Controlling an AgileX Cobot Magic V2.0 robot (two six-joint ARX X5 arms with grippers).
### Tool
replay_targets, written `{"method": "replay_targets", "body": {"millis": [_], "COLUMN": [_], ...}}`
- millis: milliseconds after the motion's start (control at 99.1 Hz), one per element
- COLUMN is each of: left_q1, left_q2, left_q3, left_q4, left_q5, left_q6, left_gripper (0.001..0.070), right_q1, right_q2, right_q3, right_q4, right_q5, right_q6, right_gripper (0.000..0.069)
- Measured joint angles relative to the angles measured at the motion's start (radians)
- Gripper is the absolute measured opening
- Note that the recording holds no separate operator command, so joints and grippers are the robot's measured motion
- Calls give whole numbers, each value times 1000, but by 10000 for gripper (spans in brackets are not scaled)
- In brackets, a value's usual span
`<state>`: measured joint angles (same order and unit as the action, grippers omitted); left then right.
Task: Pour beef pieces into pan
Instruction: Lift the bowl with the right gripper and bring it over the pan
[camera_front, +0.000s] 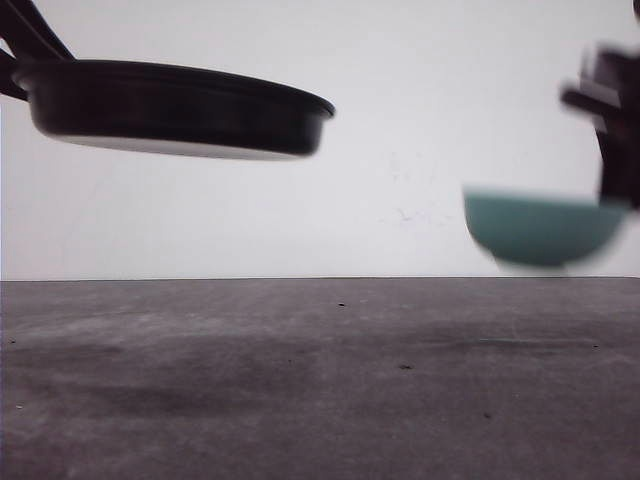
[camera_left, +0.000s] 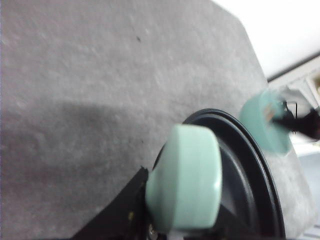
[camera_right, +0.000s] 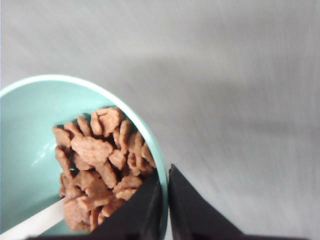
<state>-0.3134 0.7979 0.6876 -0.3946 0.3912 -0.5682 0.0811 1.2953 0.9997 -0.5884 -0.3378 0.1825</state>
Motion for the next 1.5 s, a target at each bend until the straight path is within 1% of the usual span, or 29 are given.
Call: {"method": "replay_targets", "body": {"millis": [171,252,383,504,605,716,817,958,1049,1231,1321,1392,1453,1503], "left_q1": [-49,-73,-113,-136,-142,-142,-143,-143,-142,-143,-143,-142,-140,-140], "left_q2": [74,107,164,203,225,246,248,248,248,248,248,248,249,250], "left_q3": [41,69,131,186,212,229,230,230,230,243,259,264,266,268], "left_q4": [-6,-6,-5,-18,-19,-21,-21,-21,-21,-22,-21,-22,-28,-30], "left_q5": [3,14,35,47,58,92,107,107,109,114,116,117,115,115], "left_q6": [0,0,0,0,-4,-13,-27,-35,-50,-55,-56,-58,-58,-58], "left_gripper": [55,55,55,55,55,55,55,55,55,55,55,55,55,55], "right_q1": [82,143,262,381,481,589,662,737,771,829,854,878,900,915], "right_q2": [-80,-90,-91,-96,-93,-93,-93,-90,-90,-90,-90,-90,-90,-90], "right_q3": [183,286,399,411,410,410,410,409,394,293,216,159,118,91], "right_q4": [-45,-75,-107,-109,-122,-121,-109,-57,-20,93,186,267,353,424], "right_q5": [1,5,64,173,294,439,552,678,731,859,903,965,1015,1033], "right_q6": [36,48,56,58,56,45,19,-30,-51,-117,-161,-203,-242,-278], "right_gripper": [11,11,10,10,10,10,10,10,10,10,10,10,9,9]}}
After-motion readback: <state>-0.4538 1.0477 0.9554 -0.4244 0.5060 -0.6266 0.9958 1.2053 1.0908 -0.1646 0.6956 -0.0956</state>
